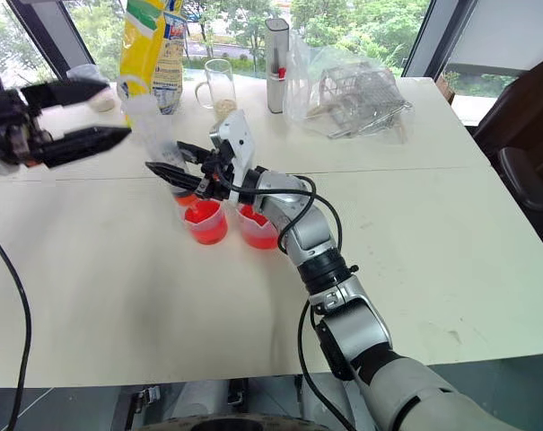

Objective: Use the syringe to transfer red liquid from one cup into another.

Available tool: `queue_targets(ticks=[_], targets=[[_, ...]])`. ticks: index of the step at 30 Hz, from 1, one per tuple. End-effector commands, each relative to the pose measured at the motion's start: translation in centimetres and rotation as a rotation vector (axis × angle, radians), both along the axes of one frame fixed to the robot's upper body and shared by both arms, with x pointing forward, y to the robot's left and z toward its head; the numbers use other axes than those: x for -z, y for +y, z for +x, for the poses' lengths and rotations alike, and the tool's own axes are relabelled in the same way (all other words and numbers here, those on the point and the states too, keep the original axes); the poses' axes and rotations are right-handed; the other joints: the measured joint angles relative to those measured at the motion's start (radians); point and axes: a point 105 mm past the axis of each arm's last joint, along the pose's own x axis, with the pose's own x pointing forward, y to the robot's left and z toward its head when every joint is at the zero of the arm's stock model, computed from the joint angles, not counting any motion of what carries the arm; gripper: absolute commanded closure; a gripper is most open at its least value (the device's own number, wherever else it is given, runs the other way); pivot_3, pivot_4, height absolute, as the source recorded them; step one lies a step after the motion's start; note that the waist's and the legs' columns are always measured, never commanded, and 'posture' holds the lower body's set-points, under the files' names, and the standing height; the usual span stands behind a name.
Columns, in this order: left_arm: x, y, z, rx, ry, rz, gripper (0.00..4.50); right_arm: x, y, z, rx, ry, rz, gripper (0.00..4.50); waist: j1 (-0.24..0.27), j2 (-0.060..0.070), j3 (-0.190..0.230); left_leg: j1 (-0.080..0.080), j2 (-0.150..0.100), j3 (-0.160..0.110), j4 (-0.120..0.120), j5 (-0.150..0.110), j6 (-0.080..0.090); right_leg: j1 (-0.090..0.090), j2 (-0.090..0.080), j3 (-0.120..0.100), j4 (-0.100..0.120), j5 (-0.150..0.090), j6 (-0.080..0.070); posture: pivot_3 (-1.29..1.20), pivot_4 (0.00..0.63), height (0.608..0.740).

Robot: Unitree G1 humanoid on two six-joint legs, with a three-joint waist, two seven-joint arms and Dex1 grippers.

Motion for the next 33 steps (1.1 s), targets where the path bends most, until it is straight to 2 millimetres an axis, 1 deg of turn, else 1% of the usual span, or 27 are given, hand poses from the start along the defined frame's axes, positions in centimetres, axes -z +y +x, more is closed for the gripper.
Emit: queue_targets(ticks=[1, 3, 10, 13, 16, 18, 19, 20, 24, 28, 31, 33], targets=[[-1.0, -0.5, -0.2, 0.026, -0.028, -0.032, 0.06, -0.9, 0.2, -0.5, -0.012, -0.040, 0.014, 3.08, -0.002, 0.000, 0.000, 0.000, 0.000, 0.000, 0.000, 0.000, 0.000, 0.000, 0.000, 0.000, 0.000, 0.000, 0.000, 0.00, 0.150, 0.740], [-1.1, -0.7, 0.1, 0.029, -0.027, -0.039, 0.06, -0.7, 0.3, -0.4, -0.011, -0.039, 0.009, 3.08, -0.003, 0.000, 0.000, 0.000, 0.000, 0.000, 0.000, 0.000, 0.000, 0.000, 0.000, 0.000, 0.000, 0.000, 0.000, 0.00, 0.150, 0.740], [-0.3, -1.3, 0.7, 0.042, 0.002, -0.037, 0.06, -0.6, 0.4, -0.4, -0.006, -0.042, 0.003, 3.08, -0.004, 0.000, 0.000, 0.000, 0.000, 0.000, 0.000, 0.000, 0.000, 0.000, 0.001, 0.000, 0.000, 0.000, 0.000, 0.00, 0.150, 0.740], [0.2, -1.6, 0.9, 0.046, 0.019, -0.031, 0.87, -0.7, 0.3, -0.4, -0.004, -0.047, 0.004, 3.08, -0.003, 0.000, 0.000, 0.000, 0.000, 0.000, 0.000, 0.000, 0.000, 0.000, 0.001, 0.000, 0.000, 0.000, 0.000, 0.00, 0.150, 0.740], [1.4, -1.8, 1.3, 0.052, 0.054, -0.006, 2.43, -1.2, 0.2, -0.4, -0.001, -0.058, 0.011, 3.08, -0.003, 0.000, 0.000, 0.000, 0.000, 0.000, 0.000, 0.000, 0.000, 0.000, 0.001, 0.000, 0.000, 0.000, 0.000, 0.00, 0.150, 0.740], [1.6, -1.8, 1.4, 0.050, 0.058, -0.005, 3.43, -1.4, 0.2, -0.4, 0.000, -0.061, 0.014, 3.08, -0.003, 0.000, 0.000, 0.000, 0.000, 0.000, 0.000, 0.000, 0.000, 0.000, 0.001, 0.000, 0.000, 0.000, 0.000, 0.00, 0.150, 0.740], [1.6, -1.8, 1.5, 0.049, 0.058, -0.006, 4.01, -1.4, 0.2, -0.4, 0.001, -0.062, 0.015, 3.08, -0.003, 0.000, 0.000, 0.000, 0.000, 0.000, 0.000, 0.000, 0.000, 0.000, 0.001, 0.000, 0.000, 0.000, 0.000, 0.00, 0.150, 0.740], [1.5, -1.8, 1.5, 0.050, 0.057, -0.007, 4.47, -1.4, 0.1, -0.4, 0.002, -0.063, 0.015, 3.08, -0.003, 0.000, 0.000, 0.000, 0.000, 0.000, 0.000, 0.000, 0.000, 0.000, 0.001, 0.000, 0.000, 0.000, 0.000, 0.00, 0.150, 0.740], [1.5, -1.8, 1.5, 0.060, 0.053, -0.008, 4.47, -1.4, 0.1, -0.5, 0.003, -0.067, 0.012, 3.08, -0.003, 0.000, 0.000, 0.000, 0.000, 0.000, 0.000, 0.000, 0.000, 0.000, 0.001, 0.000, 0.000, 0.000, 0.000, 0.00, 0.150, 0.740], [1.9, -1.8, 1.4, 0.067, 0.065, 0.004, 4.47, -1.5, 0.0, -0.5, 0.008, -0.073, 0.009, 3.08, -0.003, 0.000, 0.000, 0.000, 0.000, 0.000, 0.000, 0.000, 0.000, 0.000, 0.001, 0.000, 0.000, 0.000, 0.000, 0.00, 0.150, 0.740], [3.2, -2.3, 1.4, 0.083, 0.093, 0.042, 4.47, -3.0, -0.4, -0.5, 0.017, -0.100, 0.032, 3.08, -0.003, 0.000, 0.000, 0.000, 0.000, 0.000, 0.000, 0.000, 0.000, 0.000, 0.001, 0.000, 0.000, 0.000, 0.000, 0.00, 0.150, 0.740], [3.5, -2.5, 1.4, 0.088, 0.098, 0.046, 4.47, -3.8, -0.7, -0.7, 0.019, -0.113, 0.043, 3.08, -0.003, 0.000, 0.000, 0.000, 0.000, 0.000, 0.000, 0.000, 0.000, 0.000, 0.001, 0.000, 0.000, 0.000, 0.000, 0.00, 0.150, 0.740]])
